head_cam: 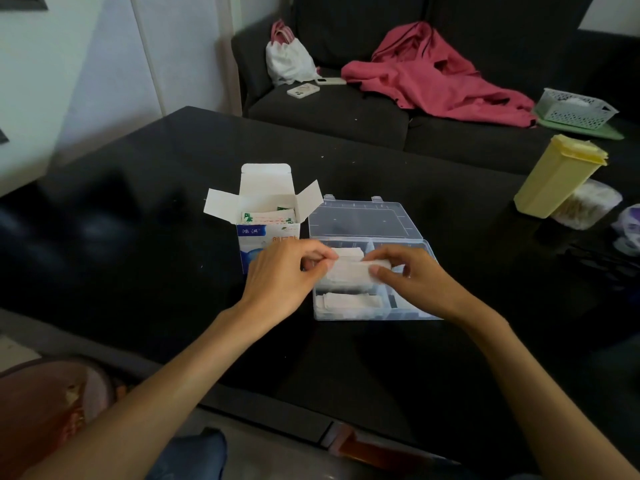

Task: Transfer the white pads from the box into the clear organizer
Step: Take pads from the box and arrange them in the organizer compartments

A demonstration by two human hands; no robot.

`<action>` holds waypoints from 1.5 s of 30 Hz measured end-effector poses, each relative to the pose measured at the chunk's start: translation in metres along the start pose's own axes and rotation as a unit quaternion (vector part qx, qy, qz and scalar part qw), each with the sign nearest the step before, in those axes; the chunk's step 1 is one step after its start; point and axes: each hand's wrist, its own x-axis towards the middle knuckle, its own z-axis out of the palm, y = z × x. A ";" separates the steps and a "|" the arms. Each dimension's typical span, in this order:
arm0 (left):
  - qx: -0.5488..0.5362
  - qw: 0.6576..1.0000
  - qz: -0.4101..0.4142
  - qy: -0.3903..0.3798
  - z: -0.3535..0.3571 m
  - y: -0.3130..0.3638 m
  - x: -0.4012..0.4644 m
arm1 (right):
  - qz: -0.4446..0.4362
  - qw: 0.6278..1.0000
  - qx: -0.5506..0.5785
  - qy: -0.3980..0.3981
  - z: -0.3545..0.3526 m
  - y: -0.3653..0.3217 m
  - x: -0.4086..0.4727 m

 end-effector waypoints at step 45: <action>0.123 0.968 -0.027 0.218 -0.055 -0.017 0.003 | 0.058 0.994 -0.033 0.088 -0.019 -0.071 0.004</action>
